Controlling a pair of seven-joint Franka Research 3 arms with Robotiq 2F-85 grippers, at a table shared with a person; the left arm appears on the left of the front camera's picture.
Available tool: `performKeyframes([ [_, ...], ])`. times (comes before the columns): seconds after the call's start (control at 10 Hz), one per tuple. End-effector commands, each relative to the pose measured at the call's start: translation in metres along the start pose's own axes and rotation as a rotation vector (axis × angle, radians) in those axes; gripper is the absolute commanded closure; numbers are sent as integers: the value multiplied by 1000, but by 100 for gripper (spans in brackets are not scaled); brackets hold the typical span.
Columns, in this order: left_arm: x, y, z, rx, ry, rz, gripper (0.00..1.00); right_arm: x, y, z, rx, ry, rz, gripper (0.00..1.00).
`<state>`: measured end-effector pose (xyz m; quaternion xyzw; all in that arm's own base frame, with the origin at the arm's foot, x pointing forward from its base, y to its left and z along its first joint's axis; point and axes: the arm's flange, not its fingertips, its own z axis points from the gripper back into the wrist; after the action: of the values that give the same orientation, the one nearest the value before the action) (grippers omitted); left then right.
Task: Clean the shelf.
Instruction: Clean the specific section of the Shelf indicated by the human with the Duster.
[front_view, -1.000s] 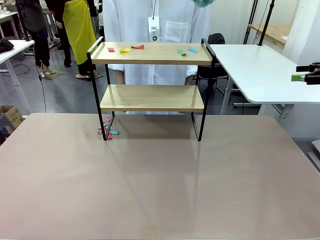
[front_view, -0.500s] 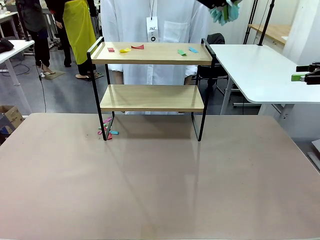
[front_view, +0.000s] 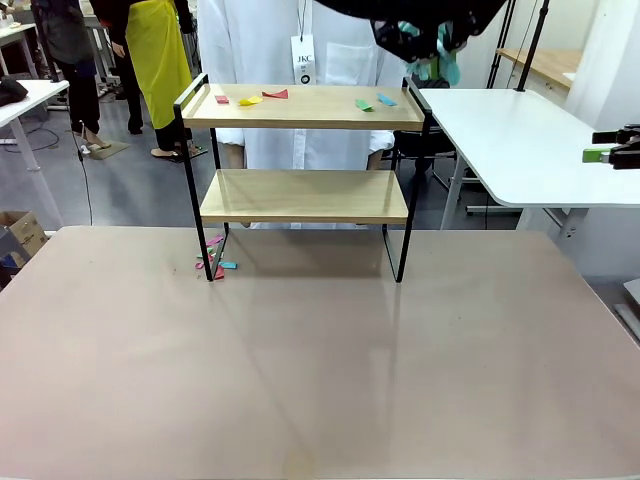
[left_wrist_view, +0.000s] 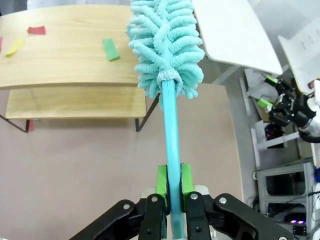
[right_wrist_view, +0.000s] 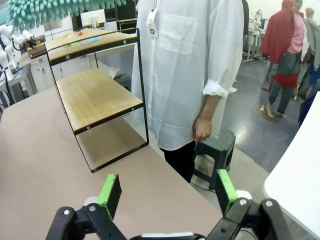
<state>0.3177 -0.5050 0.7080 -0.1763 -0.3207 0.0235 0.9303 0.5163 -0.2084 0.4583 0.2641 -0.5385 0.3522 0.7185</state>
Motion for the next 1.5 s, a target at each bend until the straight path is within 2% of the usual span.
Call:
performKeyframes([
  [0.0,-3,7,-3,22,27,6,87,2,1,0,0,-1,4,0],
  [0.3,-9,12,-20,75,109,-23,87,2,1,0,0,-1,4,0],
  [0.7,-13,13,-33,77,182,-30,87,2,1,0,0,-1,4,0],
  [0.9,-4,14,-25,32,176,23,87,2,1,0,0,-1,4,0],
  [1.0,-14,11,-36,88,163,-12,87,2,1,0,0,-1,4,0],
  [1.4,-14,11,-36,88,163,-12,87,2,1,0,0,-1,4,0],
])
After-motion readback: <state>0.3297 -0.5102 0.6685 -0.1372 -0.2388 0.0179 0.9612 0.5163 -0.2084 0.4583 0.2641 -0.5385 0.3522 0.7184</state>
